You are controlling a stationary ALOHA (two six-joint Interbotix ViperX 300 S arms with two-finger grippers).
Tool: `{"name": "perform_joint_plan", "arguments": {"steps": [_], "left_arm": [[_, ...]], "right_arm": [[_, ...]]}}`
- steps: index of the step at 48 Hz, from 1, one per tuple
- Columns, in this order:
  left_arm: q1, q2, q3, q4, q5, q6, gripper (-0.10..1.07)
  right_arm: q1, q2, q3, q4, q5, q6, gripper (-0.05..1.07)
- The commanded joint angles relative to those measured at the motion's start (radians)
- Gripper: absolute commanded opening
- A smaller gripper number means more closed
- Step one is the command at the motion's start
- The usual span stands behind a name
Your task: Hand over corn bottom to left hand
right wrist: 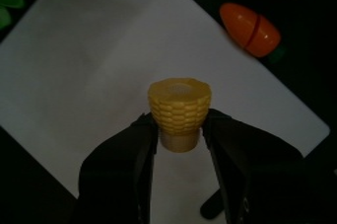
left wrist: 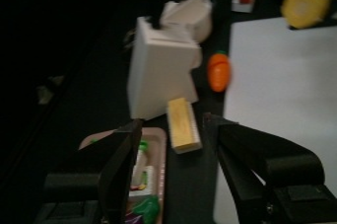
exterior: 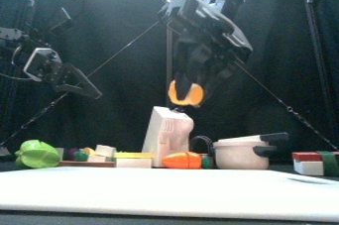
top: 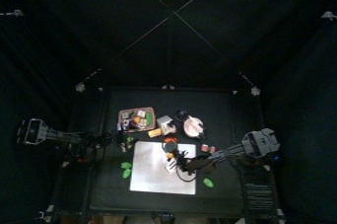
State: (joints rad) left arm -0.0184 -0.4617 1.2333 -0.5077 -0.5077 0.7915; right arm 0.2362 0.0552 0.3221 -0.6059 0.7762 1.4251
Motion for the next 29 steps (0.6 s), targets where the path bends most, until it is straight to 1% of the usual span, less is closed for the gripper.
{"name": "perform_joint_plan", "arguments": {"steps": [1,10,15,21,24,29], "left_arm": [[-0.014,0.009,-0.038,0.034,0.0,-0.002,0.89],[-0.015,0.018,-0.043,0.017,-0.002,0.002,0.89],[-0.017,0.02,-0.067,0.018,-0.005,0.002,0.89],[-0.028,0.031,-0.094,0.028,-0.005,0.003,0.89],[-0.031,0.038,-0.1,0.038,-0.005,0.005,0.89],[-0.031,0.041,-0.109,0.052,-0.032,0.003,0.89]], "right_arm": [[-0.008,-0.075,0.014,-0.011,-0.069,0.003,0.58],[-0.061,-0.103,0.077,0.005,-0.285,0.003,0.58],[-0.097,-0.107,0.101,0.02,-0.391,0.002,0.58],[-0.127,-0.118,0.121,0.018,-0.465,0.0,0.58],[-0.137,-0.126,0.13,0.015,-0.48,0.0,0.58],[-0.147,-0.14,0.141,0.009,-0.499,0.0,0.58]]}}
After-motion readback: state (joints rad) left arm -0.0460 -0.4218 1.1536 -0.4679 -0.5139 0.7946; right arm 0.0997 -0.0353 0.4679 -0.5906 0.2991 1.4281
